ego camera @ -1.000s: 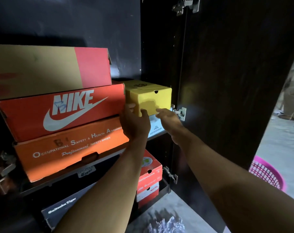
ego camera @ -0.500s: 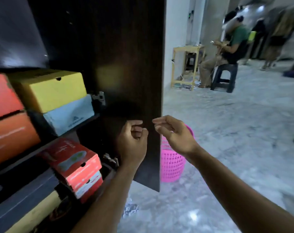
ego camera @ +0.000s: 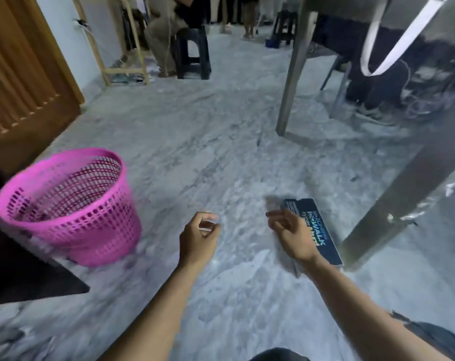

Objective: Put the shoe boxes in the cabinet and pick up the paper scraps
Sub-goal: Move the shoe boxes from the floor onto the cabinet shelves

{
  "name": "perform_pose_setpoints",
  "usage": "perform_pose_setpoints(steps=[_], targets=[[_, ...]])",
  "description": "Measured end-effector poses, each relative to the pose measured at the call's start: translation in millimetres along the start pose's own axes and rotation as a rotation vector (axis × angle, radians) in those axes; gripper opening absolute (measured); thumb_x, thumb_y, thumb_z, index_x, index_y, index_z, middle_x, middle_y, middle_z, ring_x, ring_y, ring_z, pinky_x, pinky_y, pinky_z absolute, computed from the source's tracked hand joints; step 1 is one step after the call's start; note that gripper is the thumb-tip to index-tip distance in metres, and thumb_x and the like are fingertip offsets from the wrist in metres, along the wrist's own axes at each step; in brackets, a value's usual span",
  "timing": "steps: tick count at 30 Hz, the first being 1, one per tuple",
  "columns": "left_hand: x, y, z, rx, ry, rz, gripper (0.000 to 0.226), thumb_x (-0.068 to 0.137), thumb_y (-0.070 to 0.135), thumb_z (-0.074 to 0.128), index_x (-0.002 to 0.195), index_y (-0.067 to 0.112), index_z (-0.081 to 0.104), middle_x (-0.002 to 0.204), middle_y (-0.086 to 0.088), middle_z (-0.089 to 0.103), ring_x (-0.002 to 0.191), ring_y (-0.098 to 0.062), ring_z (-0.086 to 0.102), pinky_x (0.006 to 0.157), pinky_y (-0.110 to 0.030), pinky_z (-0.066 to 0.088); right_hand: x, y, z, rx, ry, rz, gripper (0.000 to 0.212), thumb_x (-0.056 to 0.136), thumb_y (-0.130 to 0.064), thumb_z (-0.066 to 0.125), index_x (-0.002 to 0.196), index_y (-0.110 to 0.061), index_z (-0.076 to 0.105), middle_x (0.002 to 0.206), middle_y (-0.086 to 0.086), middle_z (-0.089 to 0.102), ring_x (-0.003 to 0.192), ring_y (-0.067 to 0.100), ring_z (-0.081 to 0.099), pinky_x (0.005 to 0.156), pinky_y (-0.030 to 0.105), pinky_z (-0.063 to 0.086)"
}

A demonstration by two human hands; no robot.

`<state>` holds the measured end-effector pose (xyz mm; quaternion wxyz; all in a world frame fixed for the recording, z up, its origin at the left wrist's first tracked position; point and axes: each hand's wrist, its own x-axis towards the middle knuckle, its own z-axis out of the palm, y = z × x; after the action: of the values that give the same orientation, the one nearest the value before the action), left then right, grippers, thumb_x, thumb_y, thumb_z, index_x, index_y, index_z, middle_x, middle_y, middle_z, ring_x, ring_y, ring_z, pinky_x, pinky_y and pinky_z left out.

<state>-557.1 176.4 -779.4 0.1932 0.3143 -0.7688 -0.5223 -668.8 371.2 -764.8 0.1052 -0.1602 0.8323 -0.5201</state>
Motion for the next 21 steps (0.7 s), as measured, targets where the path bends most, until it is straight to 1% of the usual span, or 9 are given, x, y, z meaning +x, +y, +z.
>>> perform_pose_setpoints(steps=[2, 5, 9, 12, 13, 15, 17, 19, 21], targets=[[5.0, -10.7, 53.0, -0.003, -0.114, -0.086, 0.012, 0.09, 0.018, 0.073, 0.102, 0.021, 0.072, 0.096, 0.006, 0.074, 0.08, -0.001, 0.071, 0.081, -0.03, 0.055, 9.3, 49.6, -30.8, -0.017, 0.094, 0.126, 0.018, 0.093, -0.011, 0.064, 0.104, -0.02, 0.075, 0.103, 0.001, 0.078, 0.092, 0.016, 0.071, 0.079, 0.027, 0.052], [4.4, -24.7, 119.4, -0.012, -0.303, -0.256, 0.014, 0.091, 0.023, 0.072, 0.106, 0.022, 0.071, 0.094, 0.006, 0.072, 0.089, -0.018, 0.076, 0.077, -0.03, 0.055, 19.0, 112.6, -64.1, -0.031, 0.256, 0.29, 0.022, 0.092, -0.013, 0.069, 0.113, -0.011, 0.072, 0.106, 0.006, 0.076, 0.087, 0.021, 0.068, 0.069, 0.021, 0.048], [4.5, -49.8, 197.1, -0.013, -0.461, -0.41, 0.039, 0.077, 0.035, 0.074, 0.114, 0.021, 0.069, 0.092, 0.001, 0.074, 0.084, -0.025, 0.076, 0.087, -0.04, 0.061, 30.5, 184.2, -83.7, -0.095, 0.327, 0.431, 0.037, 0.087, -0.02, 0.073, 0.122, -0.009, 0.065, 0.123, 0.015, 0.065, 0.118, 0.032, 0.063, 0.103, 0.045, 0.051], [1.8, -59.0, 244.0, -0.041, -0.587, -0.511, 0.05, 0.089, 0.033, 0.073, 0.134, 0.02, 0.059, 0.116, -0.003, 0.068, 0.083, -0.02, 0.068, 0.07, -0.028, 0.054, 34.9, 219.7, -85.7, -0.129, 0.31, 0.537, 0.056, 0.088, -0.021, 0.073, 0.138, -0.004, 0.055, 0.138, 0.021, 0.058, 0.131, 0.038, 0.055, 0.111, 0.048, 0.045], [0.9, -63.2, 256.7, -0.031, -0.624, -0.531, 0.055, 0.092, 0.036, 0.07, 0.142, 0.022, 0.053, 0.128, -0.005, 0.064, 0.092, -0.02, 0.067, 0.071, -0.028, 0.053, 34.7, 226.7, -84.5, -0.119, 0.301, 0.562, 0.06, 0.089, -0.021, 0.073, 0.142, -0.003, 0.051, 0.139, 0.022, 0.059, 0.131, 0.039, 0.055, 0.11, 0.046, 0.045], [0.2, -76.2, 280.0, 0.006, -0.687, -0.545, 0.071, 0.092, 0.048, 0.067, 0.154, 0.027, 0.04, 0.148, -0.005, 0.053, 0.121, -0.025, 0.062, 0.095, -0.035, 0.055, 33.8, 238.2, -81.9, -0.072, 0.274, 0.615, 0.058, 0.092, -0.02, 0.071, 0.144, -0.005, 0.049, 0.134, 0.019, 0.065, 0.126, 0.037, 0.06, 0.102, 0.036, 0.046], [-3.0, -84.5, 291.7, -0.01, -0.723, -0.542, 0.069, 0.094, 0.055, 0.063, 0.154, 0.034, 0.037, 0.151, -0.001, 0.052, 0.13, -0.024, 0.055, 0.11, -0.04, 0.048, 31.8, 243.8, -77.0, -0.026, 0.25, 0.633, 0.057, 0.095, -0.019, 0.069, 0.147, -0.008, 0.047, 0.129, 0.015, 0.068, 0.119, 0.032, 0.064, 0.09, 0.029, 0.042], [-5.8, -90.3, 296.9, -0.053, -0.676, -0.502, 0.051, 0.097, 0.055, 0.059, 0.144, 0.04, 0.044, 0.136, 0.004, 0.061, 0.119, -0.022, 0.059, 0.105, -0.039, 0.05, 28.9, 243.9, -69.4, -0.007, 0.223, 0.627, 0.058, 0.096, -0.021, 0.068, 0.148, -0.009, 0.047, 0.125, 0.014, 0.069, 0.104, 0.026, 0.065, 0.081, 0.027, 0.041], [-9.7, -95.8, 296.4, -0.083, -0.541, -0.462, 0.044, 0.096, 0.058, 0.059, 0.135, 0.043, 0.049, 0.117, 0.007, 0.064, 0.107, -0.018, 0.064, 0.091, -0.033, 0.051, 25.7, 241.8, -61.0, -0.025, 0.222, 0.621, 0.048, 0.094, -0.029, 0.07, 0.137, -0.013, 0.056, 0.11, 0.011, 0.072, 0.092, 0.023, 0.066, 0.069, 0.029, 0.043]])
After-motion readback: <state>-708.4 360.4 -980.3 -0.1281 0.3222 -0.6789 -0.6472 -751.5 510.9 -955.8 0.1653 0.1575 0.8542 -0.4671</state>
